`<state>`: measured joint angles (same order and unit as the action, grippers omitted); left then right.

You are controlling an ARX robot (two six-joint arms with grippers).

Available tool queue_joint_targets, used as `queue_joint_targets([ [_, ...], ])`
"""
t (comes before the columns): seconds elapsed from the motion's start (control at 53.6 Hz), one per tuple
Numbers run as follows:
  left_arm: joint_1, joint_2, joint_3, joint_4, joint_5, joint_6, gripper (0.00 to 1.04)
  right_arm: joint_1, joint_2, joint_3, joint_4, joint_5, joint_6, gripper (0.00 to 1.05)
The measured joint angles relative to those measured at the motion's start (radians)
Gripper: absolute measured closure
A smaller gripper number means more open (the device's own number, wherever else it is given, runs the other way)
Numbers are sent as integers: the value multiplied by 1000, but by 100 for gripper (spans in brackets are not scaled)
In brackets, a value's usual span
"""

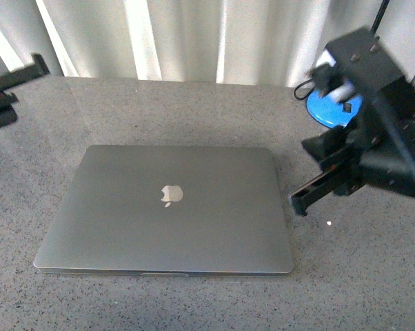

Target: Close laptop

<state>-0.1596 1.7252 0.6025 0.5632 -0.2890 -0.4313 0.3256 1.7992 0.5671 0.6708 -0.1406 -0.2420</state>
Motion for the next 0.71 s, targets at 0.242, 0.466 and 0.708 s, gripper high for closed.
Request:
queue_joint_targets([
  [0.242, -6, 10, -8, -2, 11, 11, 68, -54, -269, -30, -87, -18, 14, 76],
  [0.466, -6, 9, -8, -2, 11, 11, 32, -59, -271, -33, -93, -18, 21, 39],
  [0.708, -6, 8, -8, -2, 10, 12, 7, -58, -271, -33, -93, -18, 23, 8],
])
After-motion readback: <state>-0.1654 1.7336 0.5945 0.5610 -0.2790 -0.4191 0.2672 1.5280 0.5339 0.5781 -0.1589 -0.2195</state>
